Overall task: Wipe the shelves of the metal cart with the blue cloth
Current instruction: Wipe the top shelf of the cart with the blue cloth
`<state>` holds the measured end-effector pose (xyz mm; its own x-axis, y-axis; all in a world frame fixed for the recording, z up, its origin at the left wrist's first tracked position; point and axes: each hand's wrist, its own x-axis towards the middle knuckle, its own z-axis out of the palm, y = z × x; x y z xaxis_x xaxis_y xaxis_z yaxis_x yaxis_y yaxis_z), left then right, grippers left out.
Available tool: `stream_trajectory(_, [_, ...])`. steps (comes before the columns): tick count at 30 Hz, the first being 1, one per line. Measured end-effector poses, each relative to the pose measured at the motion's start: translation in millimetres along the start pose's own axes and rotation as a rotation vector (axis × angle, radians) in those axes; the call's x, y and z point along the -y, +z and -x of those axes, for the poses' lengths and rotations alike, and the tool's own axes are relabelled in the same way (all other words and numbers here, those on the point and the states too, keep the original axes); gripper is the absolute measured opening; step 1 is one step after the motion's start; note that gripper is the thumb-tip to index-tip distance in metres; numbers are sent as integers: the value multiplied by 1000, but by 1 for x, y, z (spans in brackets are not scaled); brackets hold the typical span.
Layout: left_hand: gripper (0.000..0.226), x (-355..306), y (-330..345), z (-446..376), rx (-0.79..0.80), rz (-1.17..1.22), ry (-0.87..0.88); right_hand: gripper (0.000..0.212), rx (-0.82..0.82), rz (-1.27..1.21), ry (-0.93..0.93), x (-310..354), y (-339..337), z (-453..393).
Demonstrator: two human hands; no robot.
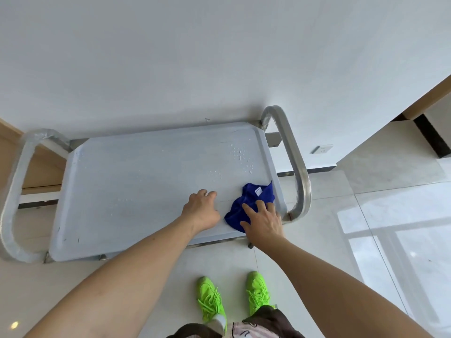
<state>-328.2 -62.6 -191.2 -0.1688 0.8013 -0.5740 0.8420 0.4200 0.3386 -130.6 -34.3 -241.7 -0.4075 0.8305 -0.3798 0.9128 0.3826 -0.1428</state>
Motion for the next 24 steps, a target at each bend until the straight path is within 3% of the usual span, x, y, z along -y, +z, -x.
stream_trajectory(8, [59,1,9,-32,-73,-14,30,44,-139,123,-177,-5,7,-13])
stream_trajectory(18, [78,-11,-10,-99,-117,-167,-30,65,-129,15,-61,-6,36,-40])
stream_trajectory(24, [71,-23,-24,-137,-131,-120,-83,73,-160,0,-90,-9,40,-56])
